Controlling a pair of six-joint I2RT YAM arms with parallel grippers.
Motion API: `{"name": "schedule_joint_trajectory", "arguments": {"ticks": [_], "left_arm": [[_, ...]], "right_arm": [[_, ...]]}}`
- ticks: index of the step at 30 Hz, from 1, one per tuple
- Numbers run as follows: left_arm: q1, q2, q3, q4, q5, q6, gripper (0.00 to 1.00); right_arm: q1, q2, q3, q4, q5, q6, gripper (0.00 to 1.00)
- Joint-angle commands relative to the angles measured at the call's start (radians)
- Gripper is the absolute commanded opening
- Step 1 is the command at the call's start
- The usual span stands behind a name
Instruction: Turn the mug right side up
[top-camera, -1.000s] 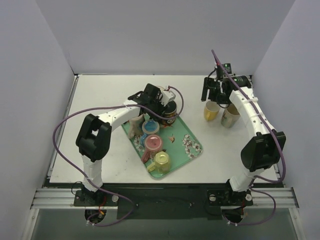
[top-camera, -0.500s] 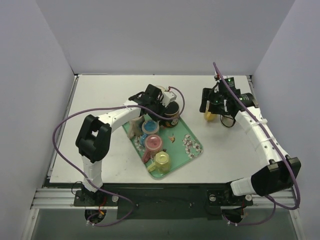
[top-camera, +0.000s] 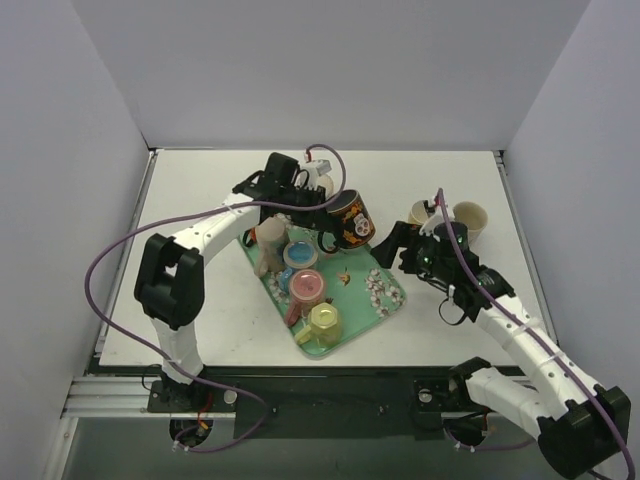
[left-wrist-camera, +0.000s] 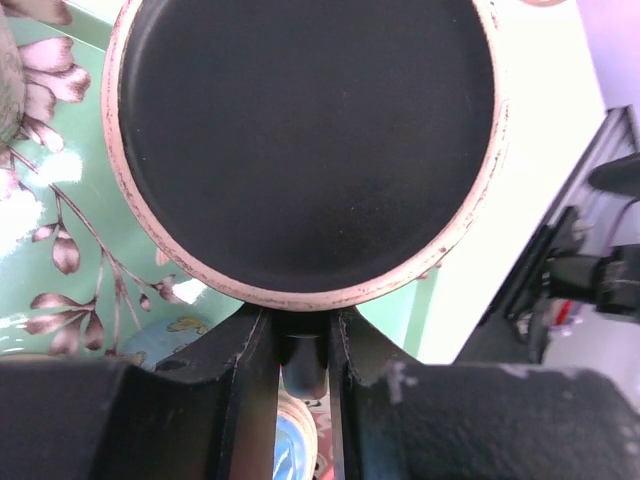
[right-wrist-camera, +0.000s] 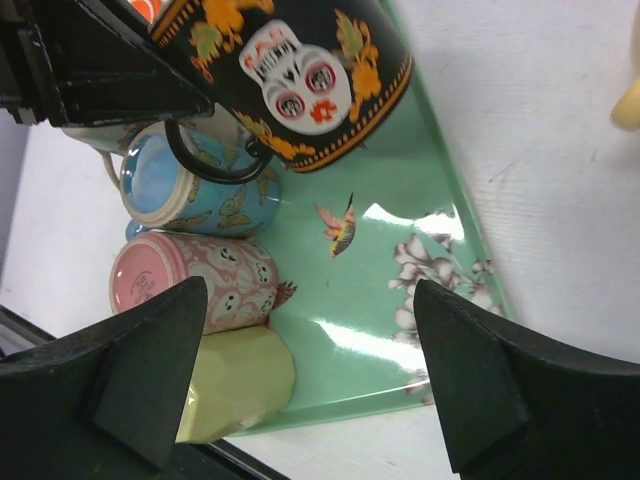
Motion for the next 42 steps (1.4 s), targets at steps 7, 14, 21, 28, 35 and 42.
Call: {"name": "schedule_joint_trajectory", "arguments": {"ticks": [7, 14, 21, 28, 35, 42], "left_arm": [[0.039, -0.160, -0.013, 0.366, 0.356, -0.447, 0.00], [0.037, -0.191, -0.073, 0.516, 0.402, -0.575, 0.00], [0.013, -0.207, -0.140, 0.662, 0.445, -0.679, 0.00], [0.026, -0.184, -0.122, 0.624, 0.445, -0.606, 0.01], [0.068, -0.147, 0.039, 0.117, 0.168, -0.170, 0.70], [0.060, -0.190, 0.119, -0.045, -0.114, 0.127, 0.76]], "right_arm": [[0.040, -0.133, -0.272, 0.656, 0.029, 0.268, 0.82], [0.047, -0.035, -0.281, 0.908, 0.076, 0.341, 0.80], [0.069, 0.104, -0.197, 1.164, 0.001, 0.419, 0.59], [0.088, 0.154, -0.091, 1.108, -0.036, 0.409, 0.00], [0.085, 0.120, 0.166, 0.352, 0.208, 0.135, 0.00], [0.012, 0.426, 0.585, -0.044, 0.236, -0.020, 0.00]]}}
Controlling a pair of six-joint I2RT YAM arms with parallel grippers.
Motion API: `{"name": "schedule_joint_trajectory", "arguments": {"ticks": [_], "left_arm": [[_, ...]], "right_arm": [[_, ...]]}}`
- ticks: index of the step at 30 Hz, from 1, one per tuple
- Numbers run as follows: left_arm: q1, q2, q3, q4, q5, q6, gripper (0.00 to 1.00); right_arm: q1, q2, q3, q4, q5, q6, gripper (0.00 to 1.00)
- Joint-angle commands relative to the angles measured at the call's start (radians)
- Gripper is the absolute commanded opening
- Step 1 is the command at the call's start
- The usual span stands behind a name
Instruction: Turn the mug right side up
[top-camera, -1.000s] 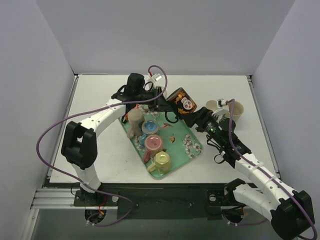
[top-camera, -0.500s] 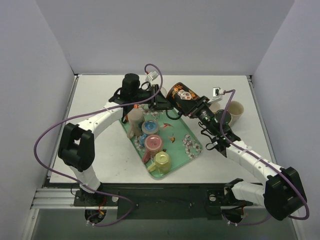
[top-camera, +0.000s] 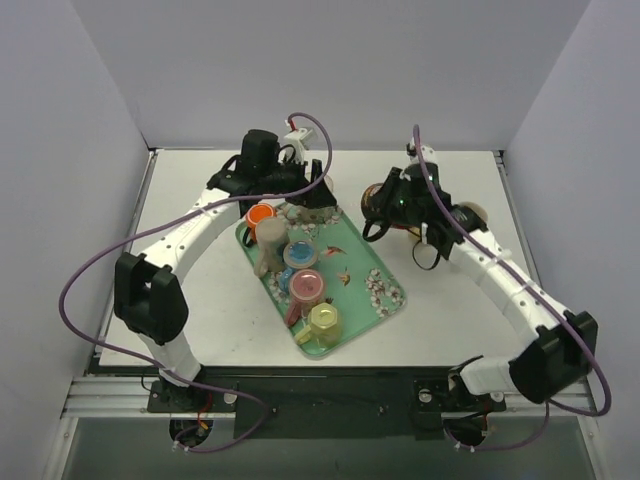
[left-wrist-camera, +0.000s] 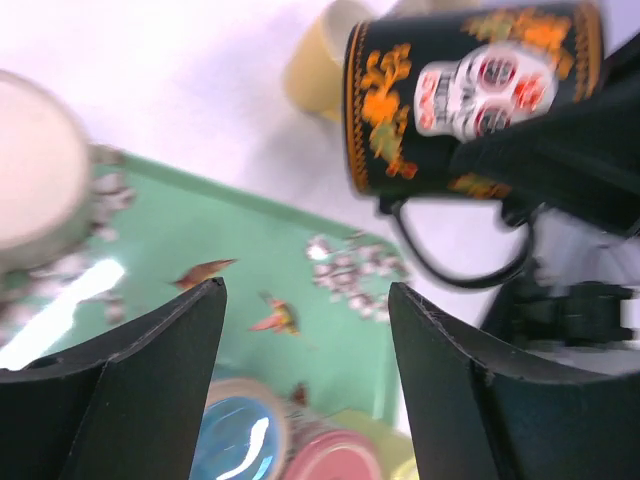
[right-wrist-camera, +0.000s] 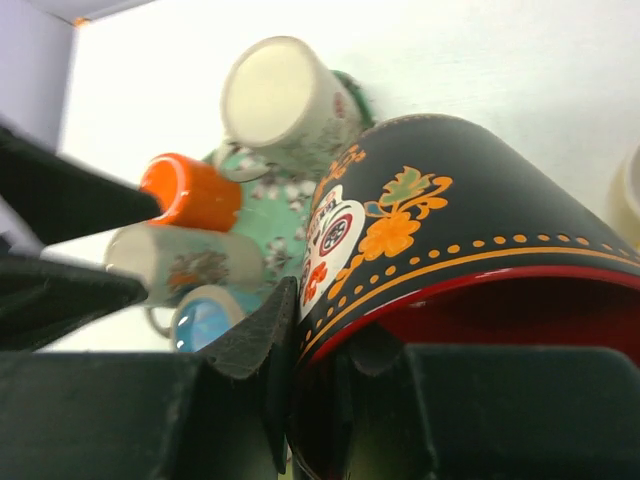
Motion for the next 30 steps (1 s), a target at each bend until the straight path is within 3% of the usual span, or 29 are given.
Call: {"name": "schedule_joint_trajectory", "arguments": {"ticks": [1, 3, 6, 14, 24, 26, 27, 30], "left_arm": [[-0.002, -0.060, 0.088, -0.177, -0.230, 0.296, 0.77], [0.000, -0.080, 0.078, -0.188, -0.316, 0.341, 0.79], [0.002, -0.109, 0.029, -0.156, -0.434, 0.418, 0.82], [0.015, -0.053, 0.012, -0.168, -0.522, 0.505, 0.84], [0.040, 0.067, 0.015, -0.143, -0.551, 0.559, 0.84], [0.037, 0.085, 0.018, -0.127, -0.539, 0.567, 0.84], [0.037, 0.093, 0.022, -0.126, -0.538, 0.571, 0.84], [0.035, 0.159, 0.076, -0.127, -0.528, 0.599, 0.84]], "right_arm": [[-0.070, 0.215, 0.362, -0.303, 0.036, -0.143, 0.00], [-0.104, 0.362, 0.527, -0.457, -0.048, -0.181, 0.00], [-0.118, 0.561, 0.756, -0.635, -0.058, -0.249, 0.00], [-0.115, 0.916, 1.120, -0.811, -0.085, -0.367, 0.00], [-0.130, 1.047, 1.138, -0.836, 0.023, -0.389, 0.01], [-0.130, 1.053, 1.130, -0.833, 0.023, -0.395, 0.05], [-0.130, 1.053, 1.122, -0.832, 0.023, -0.396, 0.15], [-0.131, 1.050, 1.112, -0.830, 0.023, -0.399, 0.30]]}}
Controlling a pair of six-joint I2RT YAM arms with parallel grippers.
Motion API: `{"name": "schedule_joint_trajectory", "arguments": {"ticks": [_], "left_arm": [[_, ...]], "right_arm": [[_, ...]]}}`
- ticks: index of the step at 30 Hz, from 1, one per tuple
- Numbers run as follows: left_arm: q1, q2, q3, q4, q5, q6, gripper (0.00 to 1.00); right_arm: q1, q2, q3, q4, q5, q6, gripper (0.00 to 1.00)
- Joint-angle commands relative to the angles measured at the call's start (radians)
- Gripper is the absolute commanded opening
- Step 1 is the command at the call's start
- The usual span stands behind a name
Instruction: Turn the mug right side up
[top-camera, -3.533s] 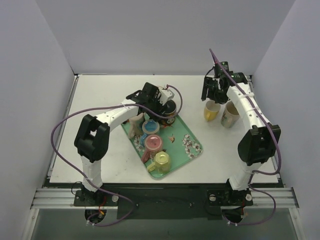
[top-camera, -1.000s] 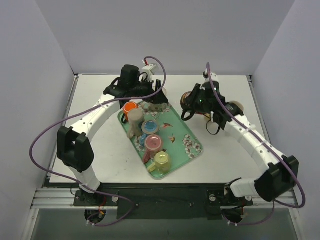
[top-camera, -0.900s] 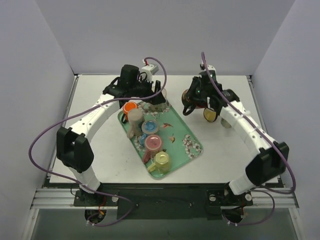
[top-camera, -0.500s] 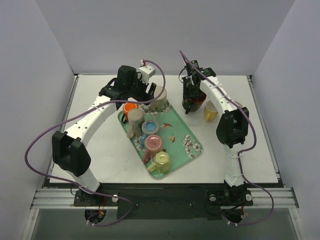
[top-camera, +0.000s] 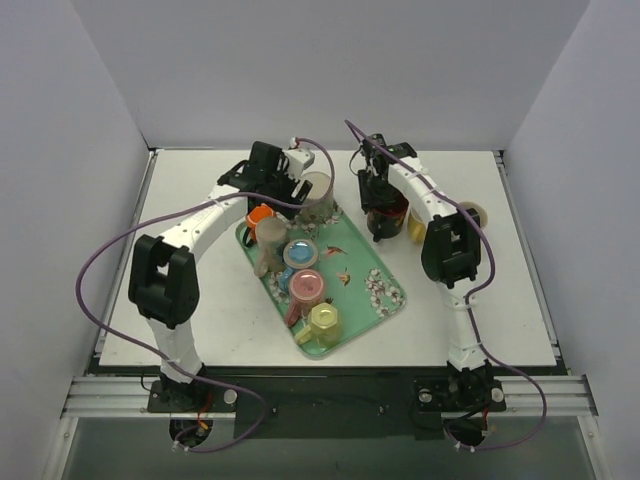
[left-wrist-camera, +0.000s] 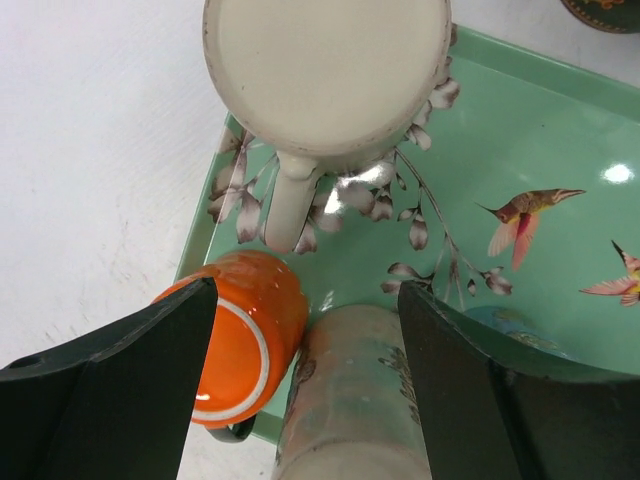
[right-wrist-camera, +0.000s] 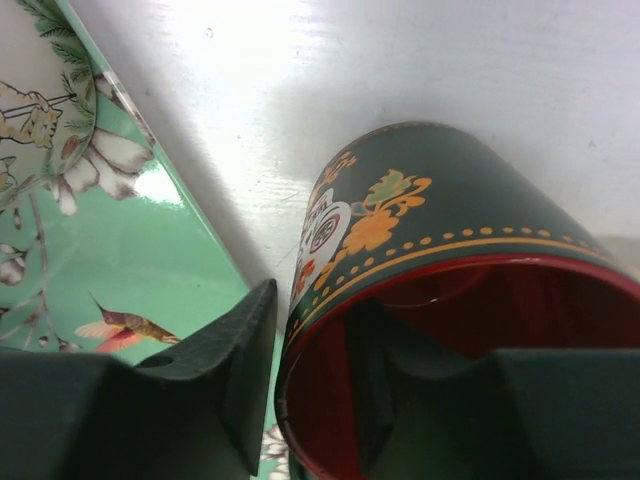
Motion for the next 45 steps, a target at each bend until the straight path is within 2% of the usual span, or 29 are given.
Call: {"name": "schedule_joint_trajectory", "arguments": {"ticks": [1, 4, 10, 14, 15, 16, 17, 18, 19, 20, 26, 32, 33, 36, 39, 43, 45], "left_arm": [[-0.003, 0.072, 0.081, 0.029, 0.001, 0.053, 0.84], [-0.001, 0.146, 0.141, 0.001, -0.028, 0.082, 0.82], [-0.007, 0.227, 0.180, -0.012, -0.028, 0.124, 0.69], [-0.015, 0.253, 0.192, -0.009, -0.017, 0.126, 0.49], [-0.018, 0.259, 0.190, -0.002, -0.017, 0.122, 0.46], [-0.021, 0.259, 0.187, 0.010, -0.017, 0.118, 0.35], [-0.024, 0.256, 0.178, 0.033, -0.014, 0.113, 0.30], [-0.024, 0.255, 0.172, 0.040, -0.011, 0.107, 0.18], [-0.027, 0.252, 0.169, 0.050, -0.011, 0.100, 0.12], [-0.027, 0.250, 0.169, 0.053, -0.011, 0.093, 0.00], [-0.024, 0.193, 0.181, 0.050, 0.019, -0.003, 0.00], [0.008, 0.100, 0.232, 0.037, 0.183, -0.189, 0.00], [0.012, 0.091, 0.238, 0.037, 0.237, -0.242, 0.00], [0.042, 0.072, 0.264, 0.037, 0.357, -0.350, 0.00], [0.063, 0.063, 0.269, 0.052, 0.492, -0.495, 0.00], [0.091, 0.025, 0.238, 0.119, 0.619, -0.660, 0.00], [0.100, -0.009, 0.209, 0.234, 0.719, -0.758, 0.00]], "right_arm": [[-0.007, -0.049, 0.022, -0.027, 0.052, -0.020, 0.39], [-0.007, -0.089, -0.001, -0.022, 0.052, -0.021, 0.52], [-0.007, -0.256, -0.120, 0.025, 0.024, -0.009, 0.58], [-0.007, -0.421, -0.248, 0.118, 0.021, 0.011, 0.59], [-0.007, -0.440, -0.263, 0.131, 0.023, 0.011, 0.59], [-0.007, -0.490, -0.318, 0.164, 0.035, 0.017, 0.59], [-0.006, -0.519, -0.346, 0.189, 0.047, 0.022, 0.59], [-0.006, -0.567, -0.408, 0.224, 0.052, 0.028, 0.59], [-0.006, -0.604, -0.433, 0.244, 0.052, 0.031, 0.59], [-0.006, -0.633, -0.479, 0.267, 0.087, 0.031, 0.59], [0.005, -0.812, -0.665, 0.342, 0.097, 0.043, 0.60], [0.074, -1.004, -0.838, 0.454, 0.067, 0.034, 0.68], [0.094, -1.044, -0.874, 0.465, 0.064, 0.035, 0.73], [0.114, -1.125, -0.976, 0.615, -0.029, 0.087, 0.74], [0.125, -1.223, -1.120, 0.859, -0.110, 0.211, 0.77], [0.160, -1.285, -1.223, 1.032, -0.104, 0.321, 0.78], [0.183, -1.297, -1.273, 1.118, -0.092, 0.373, 0.78]]}}
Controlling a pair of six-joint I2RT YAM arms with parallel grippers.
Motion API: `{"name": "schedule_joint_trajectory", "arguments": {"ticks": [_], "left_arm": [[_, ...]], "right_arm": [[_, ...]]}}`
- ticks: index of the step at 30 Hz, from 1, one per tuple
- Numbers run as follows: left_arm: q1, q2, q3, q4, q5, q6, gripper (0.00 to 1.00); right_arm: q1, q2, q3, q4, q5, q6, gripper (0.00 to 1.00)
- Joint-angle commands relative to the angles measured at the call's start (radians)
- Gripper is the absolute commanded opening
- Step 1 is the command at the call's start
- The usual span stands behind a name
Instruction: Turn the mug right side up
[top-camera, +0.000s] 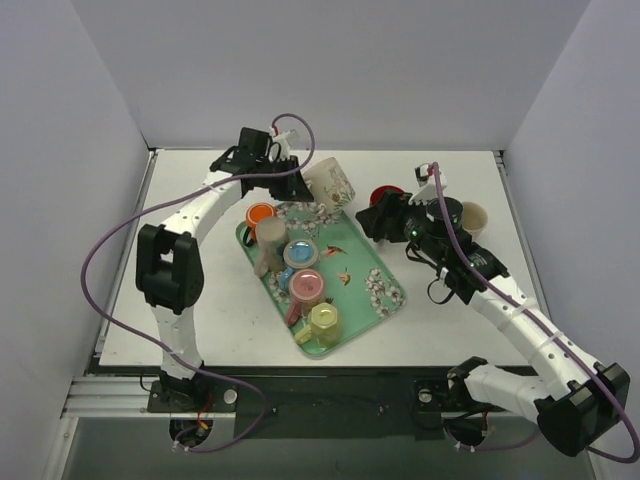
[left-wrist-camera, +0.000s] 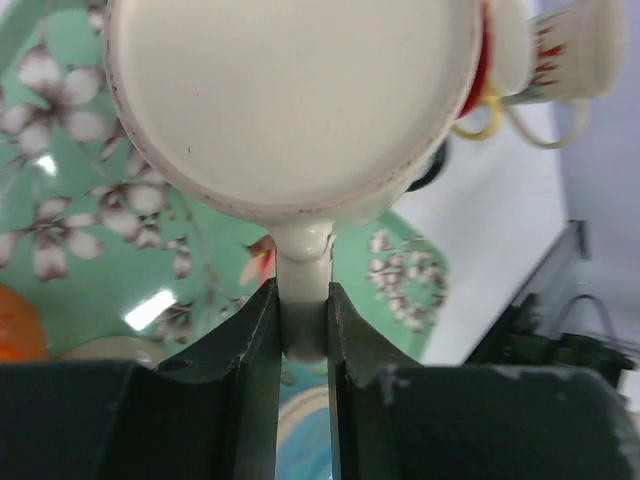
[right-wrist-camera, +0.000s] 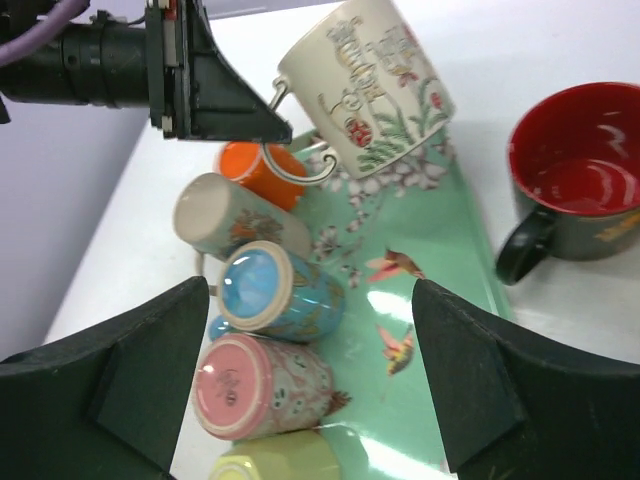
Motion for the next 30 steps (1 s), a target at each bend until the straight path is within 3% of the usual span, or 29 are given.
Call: {"name": "schedule_joint_trajectory", "arguments": {"ticks": [1, 5, 7, 9, 10, 11, 13, 15, 19, 21, 23, 24, 27, 30], "left_arm": [[0.024, -0.178, 0.014, 0.313, 0.326, -0.310, 0.00], [0.020, -0.241, -0.070, 0.523, 0.424, -0.522, 0.00], [0.017, -0.273, -0.101, 0.582, 0.428, -0.539, 0.00], [0.006, -0.285, -0.104, 0.518, 0.380, -0.457, 0.00], [-0.009, -0.276, -0.081, 0.401, 0.319, -0.352, 0.00], [-0.020, -0.269, -0.070, 0.343, 0.272, -0.281, 0.00], [-0.048, -0.226, -0.047, 0.187, 0.184, -0.151, 0.00], [-0.055, -0.186, -0.034, 0.166, 0.184, -0.125, 0.00], [-0.058, -0.196, -0.011, 0.248, 0.217, -0.217, 0.00], [-0.065, -0.202, 0.055, 0.208, 0.201, -0.216, 0.00], [-0.063, -0.206, 0.098, 0.173, 0.175, -0.244, 0.00], [-0.062, -0.209, 0.098, 0.177, 0.167, -0.298, 0.00], [-0.062, -0.235, 0.037, 0.263, 0.149, -0.468, 0.00], [-0.066, -0.239, 0.045, 0.249, 0.135, -0.516, 0.00]], "right_arm": [[0.051, -0.030, -0.095, 0.295, -0.017, 0.171, 0.78], [0.065, -0.027, -0.181, 0.543, 0.033, 0.310, 0.77], [0.067, -0.013, -0.203, 0.611, 0.053, 0.364, 0.76], [0.073, 0.013, -0.194, 0.568, 0.111, 0.384, 0.74], [0.074, 0.025, -0.012, 0.552, 0.121, 0.384, 0.73], [0.076, 0.050, -0.189, 0.534, 0.177, 0.386, 0.73], [0.074, 0.071, -0.212, 0.561, 0.185, 0.398, 0.73], [0.076, 0.079, -0.198, 0.543, 0.171, 0.381, 0.73], [0.082, 0.081, -0.180, 0.521, 0.075, 0.325, 0.73], [0.135, 0.050, -0.174, 0.407, 0.096, 0.194, 0.72], [0.229, 0.023, -0.155, 0.261, 0.252, -0.011, 0.72], [0.270, 0.013, -0.160, 0.229, 0.406, -0.162, 0.73], [0.419, 0.021, -0.211, 0.314, 0.608, -0.454, 0.74], [0.496, 0.071, -0.225, 0.435, 0.740, -0.629, 0.75]]}}
